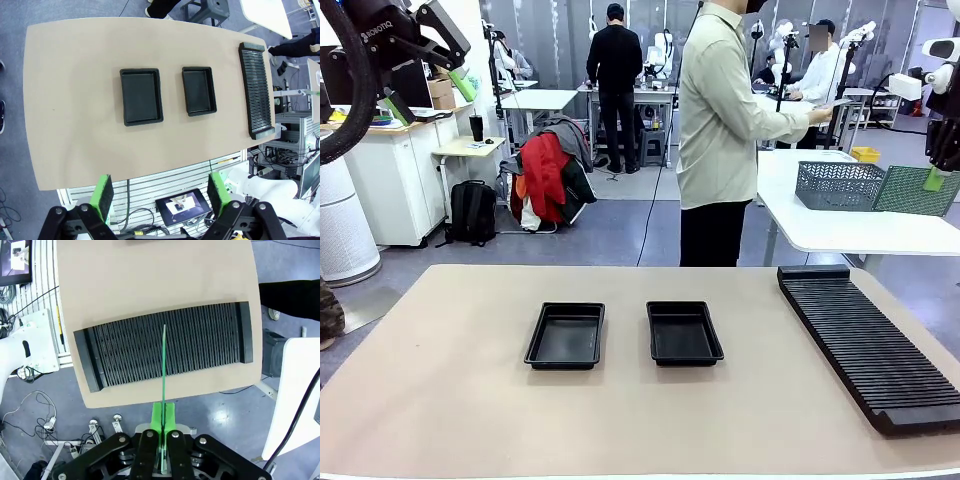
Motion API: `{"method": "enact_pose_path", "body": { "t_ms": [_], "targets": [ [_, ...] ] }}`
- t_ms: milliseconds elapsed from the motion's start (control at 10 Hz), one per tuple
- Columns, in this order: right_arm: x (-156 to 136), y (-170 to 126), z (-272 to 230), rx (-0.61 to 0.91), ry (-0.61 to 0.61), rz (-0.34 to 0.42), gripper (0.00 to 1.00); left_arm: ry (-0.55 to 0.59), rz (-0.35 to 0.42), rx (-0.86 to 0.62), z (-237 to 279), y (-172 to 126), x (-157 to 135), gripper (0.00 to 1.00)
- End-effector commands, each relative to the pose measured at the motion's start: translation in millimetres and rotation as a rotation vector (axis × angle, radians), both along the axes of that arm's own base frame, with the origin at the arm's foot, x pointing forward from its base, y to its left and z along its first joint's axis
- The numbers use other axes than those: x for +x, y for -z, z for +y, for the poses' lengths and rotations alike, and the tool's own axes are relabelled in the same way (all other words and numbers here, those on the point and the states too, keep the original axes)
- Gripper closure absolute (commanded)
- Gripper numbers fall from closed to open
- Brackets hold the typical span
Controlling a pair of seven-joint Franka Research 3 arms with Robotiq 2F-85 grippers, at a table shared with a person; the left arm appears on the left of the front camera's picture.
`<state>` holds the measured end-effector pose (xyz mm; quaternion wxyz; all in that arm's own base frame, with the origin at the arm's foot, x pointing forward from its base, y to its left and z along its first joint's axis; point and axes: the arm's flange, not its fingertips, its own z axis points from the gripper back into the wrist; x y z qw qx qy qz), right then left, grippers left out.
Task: Inspect and transfer BCBs to ESD trays.
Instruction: Pick up the Blank PCB from the PCB Rack and place it in the left ESD tray.
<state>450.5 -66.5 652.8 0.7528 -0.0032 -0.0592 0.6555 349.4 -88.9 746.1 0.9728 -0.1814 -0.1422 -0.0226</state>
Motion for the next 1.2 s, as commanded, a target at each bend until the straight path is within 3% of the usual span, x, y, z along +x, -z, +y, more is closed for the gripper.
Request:
{"method": "enact_pose_path", "body": {
  "t_ms": [0,100,600,1100],
  "targets": [
    [-0.4,0.4,-0.2,-0.004,-0.003,0.001,1.00,0.000,0.001,0.000,0.1,0.4,-0.1,0.00],
    [0.0,0.0,0.0,0.000,0.000,0.000,0.98,0.000,0.001,0.000,0.1,0.4,-0.1,0.00],
    [12.2,21.1,110.4,0.222,0.351,0.208,0.98,0.000,0.001,0.000,0.1,0.4,-0.1,0.00],
    [16.5,102.4,222.5,0.495,0.663,0.445,0.98,0.000,0.001,0.000,0.1,0.4,-0.1,0.00]
  ]
}}
